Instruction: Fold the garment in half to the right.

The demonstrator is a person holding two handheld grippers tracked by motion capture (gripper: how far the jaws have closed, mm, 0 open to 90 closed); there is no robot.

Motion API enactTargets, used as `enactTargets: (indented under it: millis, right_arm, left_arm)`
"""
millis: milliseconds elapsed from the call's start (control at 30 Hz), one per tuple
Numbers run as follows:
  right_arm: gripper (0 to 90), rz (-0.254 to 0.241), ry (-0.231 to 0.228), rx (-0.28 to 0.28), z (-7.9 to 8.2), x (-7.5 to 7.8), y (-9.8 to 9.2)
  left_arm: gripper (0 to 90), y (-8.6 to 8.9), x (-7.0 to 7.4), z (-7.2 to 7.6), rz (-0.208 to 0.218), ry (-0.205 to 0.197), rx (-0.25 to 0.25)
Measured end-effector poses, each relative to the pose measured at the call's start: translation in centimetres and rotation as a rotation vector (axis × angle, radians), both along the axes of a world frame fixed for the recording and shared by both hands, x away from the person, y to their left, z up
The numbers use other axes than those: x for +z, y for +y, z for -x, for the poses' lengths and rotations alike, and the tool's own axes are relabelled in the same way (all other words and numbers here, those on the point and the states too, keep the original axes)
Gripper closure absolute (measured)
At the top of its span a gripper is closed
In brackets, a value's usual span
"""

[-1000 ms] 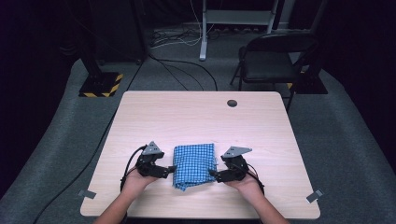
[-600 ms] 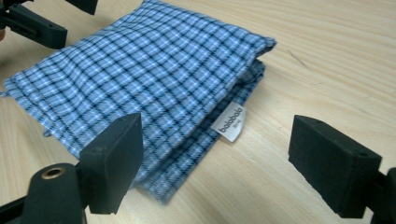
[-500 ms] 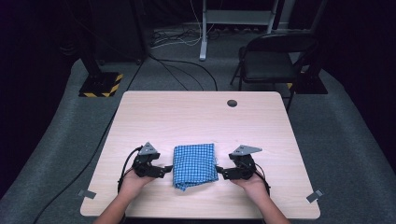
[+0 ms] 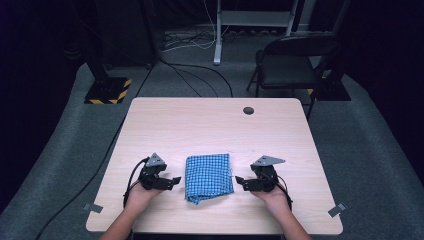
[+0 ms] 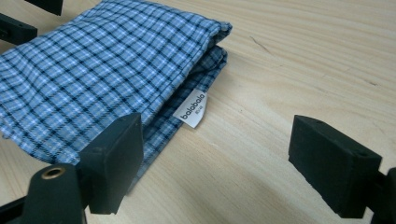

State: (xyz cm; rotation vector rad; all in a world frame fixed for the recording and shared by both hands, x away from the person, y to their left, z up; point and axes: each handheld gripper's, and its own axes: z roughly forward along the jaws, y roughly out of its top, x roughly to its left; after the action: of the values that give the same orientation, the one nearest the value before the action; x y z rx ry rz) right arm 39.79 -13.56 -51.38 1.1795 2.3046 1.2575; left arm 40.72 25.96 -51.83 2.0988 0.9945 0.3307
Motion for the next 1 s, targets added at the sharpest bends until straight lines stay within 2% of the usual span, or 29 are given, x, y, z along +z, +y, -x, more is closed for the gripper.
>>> enactTargets:
  millis: [233, 567, 800, 1000]
  right_arm:
    - [16.5, 0.002, 0.003, -0.031, -0.2, -0.4, -0.6]
    - [16.1, 0.055, -0.03, -0.079, -0.3, -0.4, -1.8]
    - [16.1, 0.048, -0.037, -0.111, -0.1, -0.3, -2.8]
    - [16.1, 0.037, -0.033, -0.131, -0.3, -0.3, -3.5]
  left_arm:
    - [15.8, 0.5, 0.0, 0.0, -0.007, -0.016, 0.023]
    - [15.7, 1.5, -0.2, -0.1, -0.031, -0.035, 0.06]
    - [15.6, 2.3, -0.3, -0.2, -0.043, -0.042, 0.083]
    - [15.4, 2.9, -0.4, -0.5, -0.034, -0.038, 0.109]
